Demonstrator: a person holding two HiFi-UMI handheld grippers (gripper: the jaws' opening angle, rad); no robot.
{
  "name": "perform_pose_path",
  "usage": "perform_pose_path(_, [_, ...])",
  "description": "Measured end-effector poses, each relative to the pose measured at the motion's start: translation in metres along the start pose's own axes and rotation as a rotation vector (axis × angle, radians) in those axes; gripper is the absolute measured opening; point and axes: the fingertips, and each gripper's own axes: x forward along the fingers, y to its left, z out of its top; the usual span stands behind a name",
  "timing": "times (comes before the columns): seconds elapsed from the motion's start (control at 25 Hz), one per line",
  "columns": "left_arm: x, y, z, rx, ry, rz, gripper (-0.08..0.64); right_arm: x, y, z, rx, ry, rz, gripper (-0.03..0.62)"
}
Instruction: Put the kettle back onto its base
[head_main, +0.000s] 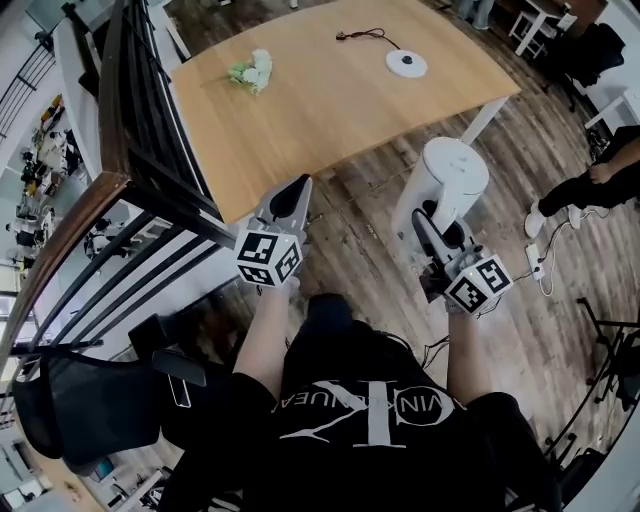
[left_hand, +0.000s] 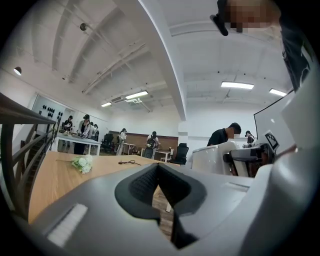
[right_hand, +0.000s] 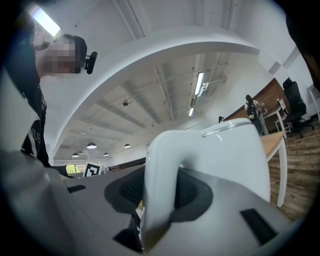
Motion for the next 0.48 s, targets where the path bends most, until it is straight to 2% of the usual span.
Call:
perform_pose_path(0.2, [0.046,0.008,0.007,0.021,0.004,-0.048,0.009,0.016,-0.027,0.009,0.002,-0.023,-0.012,0.132])
perform_pose_path(0.48, [0.127,0.024,0.016,0.002,-0.009,-0.108,0.009,0.048,-0.081,0.035,-0.009,-0.049,-0.036,0.132])
